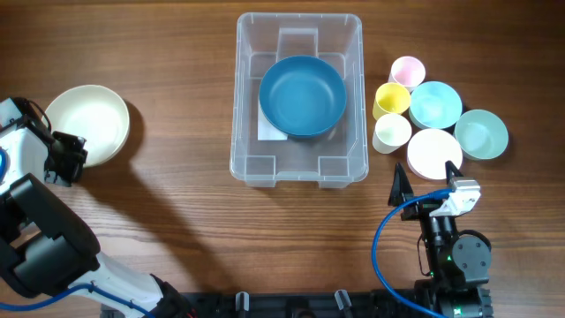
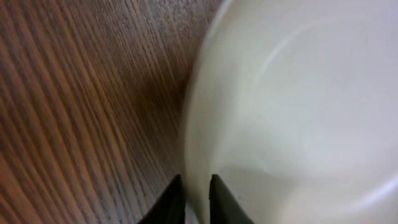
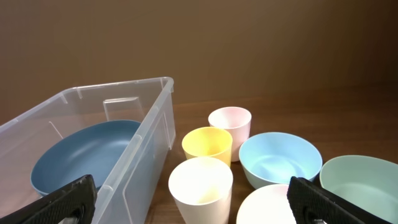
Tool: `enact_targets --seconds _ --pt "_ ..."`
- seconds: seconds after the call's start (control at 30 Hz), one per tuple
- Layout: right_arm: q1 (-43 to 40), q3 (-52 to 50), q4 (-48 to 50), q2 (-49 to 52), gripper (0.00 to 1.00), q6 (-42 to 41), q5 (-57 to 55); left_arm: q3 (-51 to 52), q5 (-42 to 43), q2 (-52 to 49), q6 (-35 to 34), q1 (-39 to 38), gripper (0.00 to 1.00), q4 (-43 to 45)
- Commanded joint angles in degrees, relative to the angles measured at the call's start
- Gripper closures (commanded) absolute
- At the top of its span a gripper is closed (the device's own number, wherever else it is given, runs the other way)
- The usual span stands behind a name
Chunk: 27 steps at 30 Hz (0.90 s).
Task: Pack container
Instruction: 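Lift the cream bowl with the left gripper and lower into the bin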
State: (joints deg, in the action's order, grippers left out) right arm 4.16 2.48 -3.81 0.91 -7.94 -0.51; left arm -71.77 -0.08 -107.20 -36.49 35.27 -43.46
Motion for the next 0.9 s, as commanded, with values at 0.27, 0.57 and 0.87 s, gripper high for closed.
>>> enact_targets --seconds 0.27,0.57,0.87 --pt "-0.3 -0.4 0.3 -0.1 0.0 -1.2 -1.0 0.1 4.2 1.8 0.3 0.3 0.96 0.5" --pt "-0.3 -0.4 0.3 -0.1 0.0 -1.2 -1.0 -1.6 18.0 12.6 0.3 -1.1 0.96 1.0" --pt "-0.3 -0.4 0.3 -0.1 0.0 -1.2 -1.0 -2.5 22.6 29.4 0.2 -14.1 0.96 5.4"
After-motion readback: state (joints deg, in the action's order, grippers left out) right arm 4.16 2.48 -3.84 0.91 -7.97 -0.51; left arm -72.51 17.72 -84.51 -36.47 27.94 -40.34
